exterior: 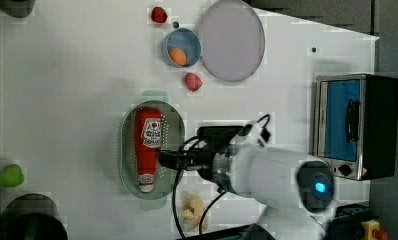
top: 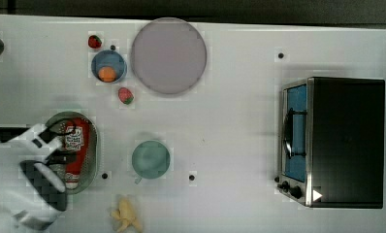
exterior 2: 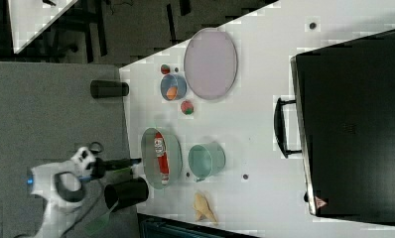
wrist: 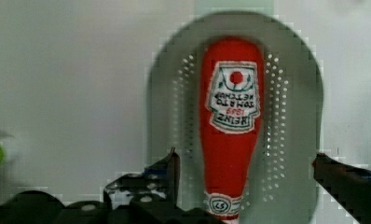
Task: Pick ketchup from strainer and place it on the table
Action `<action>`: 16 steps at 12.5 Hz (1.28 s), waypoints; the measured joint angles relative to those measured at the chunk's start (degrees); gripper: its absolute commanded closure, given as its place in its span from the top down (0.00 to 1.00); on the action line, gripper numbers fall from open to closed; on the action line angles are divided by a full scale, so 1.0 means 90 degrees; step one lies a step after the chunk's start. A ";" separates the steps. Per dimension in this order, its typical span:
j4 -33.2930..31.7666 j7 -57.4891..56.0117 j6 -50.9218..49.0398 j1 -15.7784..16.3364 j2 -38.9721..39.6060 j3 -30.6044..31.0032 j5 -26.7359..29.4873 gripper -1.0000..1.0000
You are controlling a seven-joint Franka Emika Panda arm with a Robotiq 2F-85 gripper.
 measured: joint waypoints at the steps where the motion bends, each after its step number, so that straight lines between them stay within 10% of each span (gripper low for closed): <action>1: -0.0199 0.0114 0.0330 -0.0018 0.0243 -0.0019 -0.0035 1.00; 14: 0.0274 0.1432 0.1380 0.0140 0.2495 -0.0581 -0.2313 1.00; 16: 0.0497 0.1545 0.1380 0.0326 0.2645 -0.0783 -0.2447 0.83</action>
